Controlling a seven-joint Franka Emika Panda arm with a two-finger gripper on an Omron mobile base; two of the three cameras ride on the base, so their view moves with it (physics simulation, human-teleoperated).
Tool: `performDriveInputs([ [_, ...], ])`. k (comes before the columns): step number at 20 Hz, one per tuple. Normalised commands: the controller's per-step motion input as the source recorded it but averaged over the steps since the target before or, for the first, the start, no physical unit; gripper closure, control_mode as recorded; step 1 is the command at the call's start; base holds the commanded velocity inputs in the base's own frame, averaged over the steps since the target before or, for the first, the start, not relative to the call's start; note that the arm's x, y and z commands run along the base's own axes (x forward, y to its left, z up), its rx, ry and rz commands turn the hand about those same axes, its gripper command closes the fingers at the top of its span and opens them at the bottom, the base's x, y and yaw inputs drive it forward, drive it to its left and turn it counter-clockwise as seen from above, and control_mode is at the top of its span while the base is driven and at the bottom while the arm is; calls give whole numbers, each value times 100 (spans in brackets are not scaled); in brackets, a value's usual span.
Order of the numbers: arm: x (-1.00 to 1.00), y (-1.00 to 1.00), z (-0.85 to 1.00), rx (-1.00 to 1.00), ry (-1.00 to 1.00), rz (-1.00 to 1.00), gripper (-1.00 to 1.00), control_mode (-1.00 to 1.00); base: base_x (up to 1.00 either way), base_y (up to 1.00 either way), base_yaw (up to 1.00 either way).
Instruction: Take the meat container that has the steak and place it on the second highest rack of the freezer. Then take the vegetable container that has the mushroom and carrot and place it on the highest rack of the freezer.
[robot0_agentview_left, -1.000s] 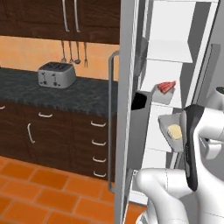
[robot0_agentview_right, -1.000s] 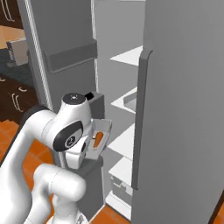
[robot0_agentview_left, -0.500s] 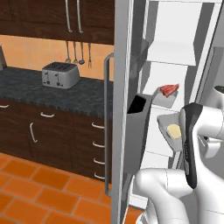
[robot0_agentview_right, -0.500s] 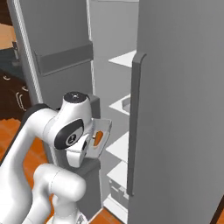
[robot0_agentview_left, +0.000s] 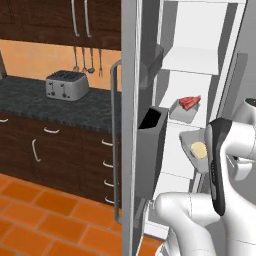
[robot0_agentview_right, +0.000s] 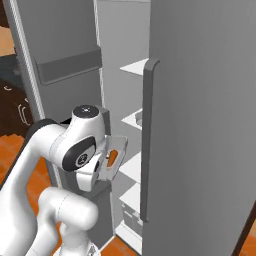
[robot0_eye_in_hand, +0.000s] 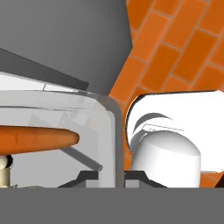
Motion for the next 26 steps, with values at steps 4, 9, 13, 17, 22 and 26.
performDriveInputs([
  [4, 0, 0, 0, 0, 0, 0, 100, 100, 51, 13, 0],
  [9, 0, 0, 0, 0, 0, 0, 100, 100, 53, 0, 0],
  [13, 0, 0, 0, 0, 0, 0, 100, 100, 44, 0, 0],
  [17, 0, 0, 0, 0, 0, 0, 100, 100, 13, 0, 0],
  [22, 0, 0, 0, 0, -1, 0, 100, -100, 0, 0, 0],
  [26, 0, 11, 66, -3, -23, -9, 100, -100, 0, 0, 0],
])
